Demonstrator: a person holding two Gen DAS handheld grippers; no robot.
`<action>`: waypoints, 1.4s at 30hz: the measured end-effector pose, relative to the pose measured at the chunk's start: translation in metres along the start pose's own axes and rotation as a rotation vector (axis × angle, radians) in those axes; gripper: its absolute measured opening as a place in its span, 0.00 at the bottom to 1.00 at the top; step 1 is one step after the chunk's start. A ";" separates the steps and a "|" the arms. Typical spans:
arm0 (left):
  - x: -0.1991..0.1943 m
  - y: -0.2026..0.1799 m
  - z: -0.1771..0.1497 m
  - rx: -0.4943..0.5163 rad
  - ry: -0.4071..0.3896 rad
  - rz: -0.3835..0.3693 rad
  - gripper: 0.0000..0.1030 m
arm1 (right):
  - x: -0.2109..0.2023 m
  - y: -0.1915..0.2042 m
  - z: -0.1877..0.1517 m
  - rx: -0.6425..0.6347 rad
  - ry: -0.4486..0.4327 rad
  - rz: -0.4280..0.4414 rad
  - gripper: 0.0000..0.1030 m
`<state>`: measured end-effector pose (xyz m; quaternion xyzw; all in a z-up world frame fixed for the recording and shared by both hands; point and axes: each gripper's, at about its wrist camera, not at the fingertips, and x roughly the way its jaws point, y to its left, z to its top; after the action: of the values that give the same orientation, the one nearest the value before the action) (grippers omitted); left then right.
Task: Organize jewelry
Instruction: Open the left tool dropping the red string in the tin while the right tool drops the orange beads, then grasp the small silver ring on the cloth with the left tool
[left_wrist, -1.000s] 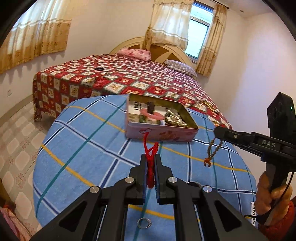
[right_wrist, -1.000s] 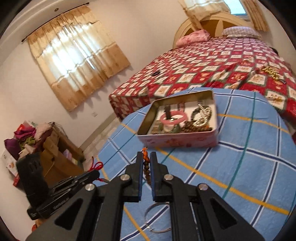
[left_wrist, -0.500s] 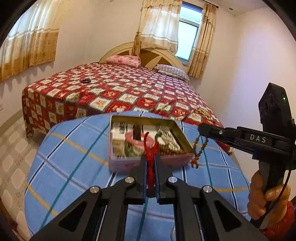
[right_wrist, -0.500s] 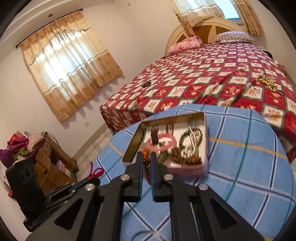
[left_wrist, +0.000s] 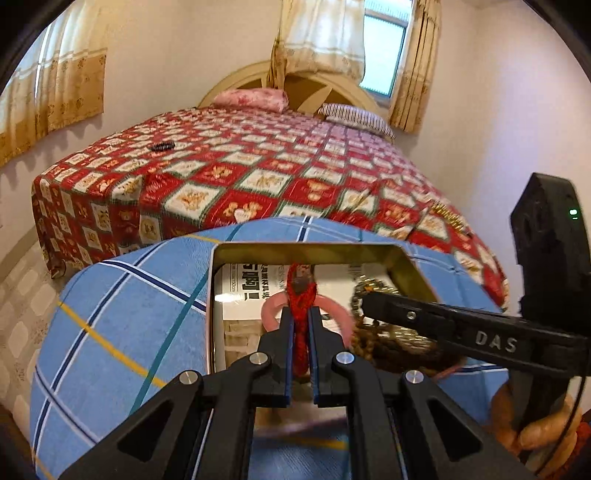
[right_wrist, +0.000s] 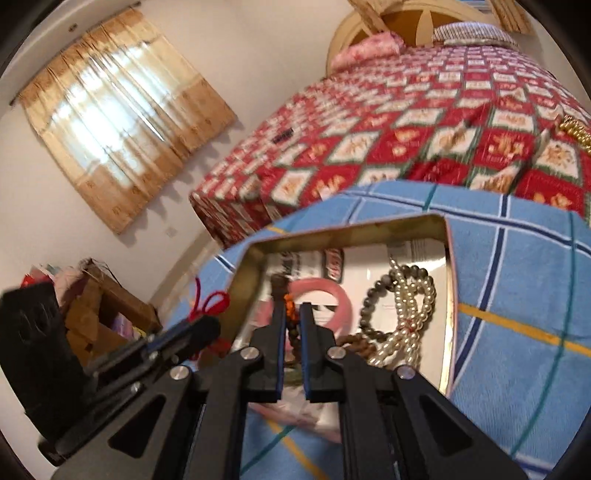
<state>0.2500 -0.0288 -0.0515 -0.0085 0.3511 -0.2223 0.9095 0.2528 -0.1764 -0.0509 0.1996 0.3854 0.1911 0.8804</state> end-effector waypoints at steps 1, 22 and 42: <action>0.007 0.001 0.000 0.005 0.008 0.013 0.06 | 0.003 -0.003 0.000 0.000 0.003 -0.015 0.14; -0.030 0.006 -0.011 -0.018 0.015 0.118 0.57 | -0.074 0.004 -0.030 -0.037 -0.194 -0.228 0.38; -0.130 0.012 -0.111 -0.126 0.053 0.159 0.57 | -0.118 0.036 -0.133 -0.124 -0.051 -0.250 0.38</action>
<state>0.0984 0.0505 -0.0545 -0.0317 0.3880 -0.1273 0.9123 0.0713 -0.1770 -0.0451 0.0999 0.3724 0.0982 0.9174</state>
